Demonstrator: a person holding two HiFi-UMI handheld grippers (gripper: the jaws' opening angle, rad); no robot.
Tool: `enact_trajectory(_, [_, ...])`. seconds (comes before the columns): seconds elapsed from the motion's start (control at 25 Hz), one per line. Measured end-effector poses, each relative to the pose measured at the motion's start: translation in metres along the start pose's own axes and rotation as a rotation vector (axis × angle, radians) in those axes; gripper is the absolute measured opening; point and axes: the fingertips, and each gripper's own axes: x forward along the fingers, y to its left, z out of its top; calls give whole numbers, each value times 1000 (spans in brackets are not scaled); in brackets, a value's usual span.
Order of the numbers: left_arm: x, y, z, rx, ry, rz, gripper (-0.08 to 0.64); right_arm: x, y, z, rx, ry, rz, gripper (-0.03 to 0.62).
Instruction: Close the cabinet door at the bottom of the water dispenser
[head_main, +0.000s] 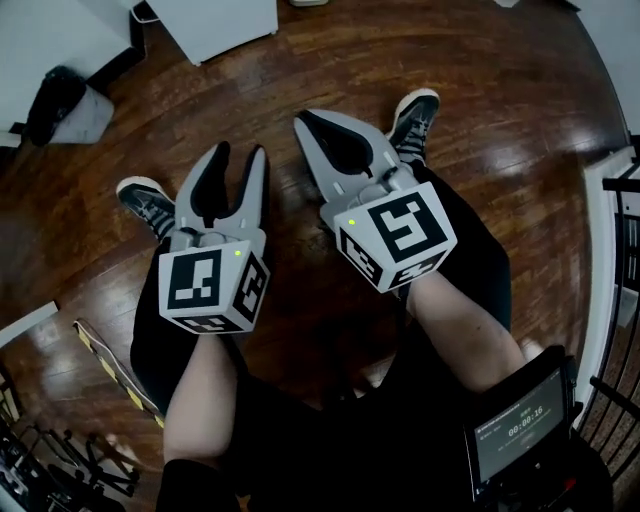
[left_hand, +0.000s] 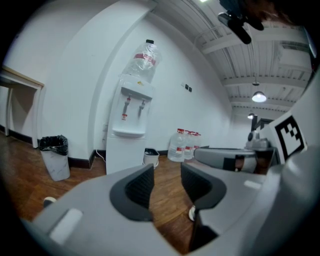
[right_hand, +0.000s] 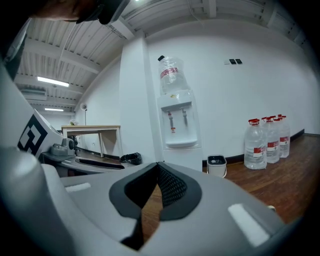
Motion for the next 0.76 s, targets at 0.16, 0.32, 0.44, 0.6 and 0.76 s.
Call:
enact_trajectory(0.16, [1, -3, 2, -5, 1, -10, 190, -2, -3, 3, -5, 0, -13, 6])
enact_trajectory(0.32, [1, -2, 7, 3, -9, -9, 189, 1, -2, 3, -8, -1, -8, 6])
enact_trajectory(0.44, [2, -1, 8, 2, -6, -9, 190, 1, -1, 4, -13, -1, -5, 6])
enact_trajectory(0.6, [2, 3, 10, 4, -2, -9, 190, 3, -1, 5, -26, -1, -3, 6])
enact_trajectory(0.76, [0, 10, 9, 11, 8, 3, 190, 3, 2, 1, -36, 14, -1, 6])
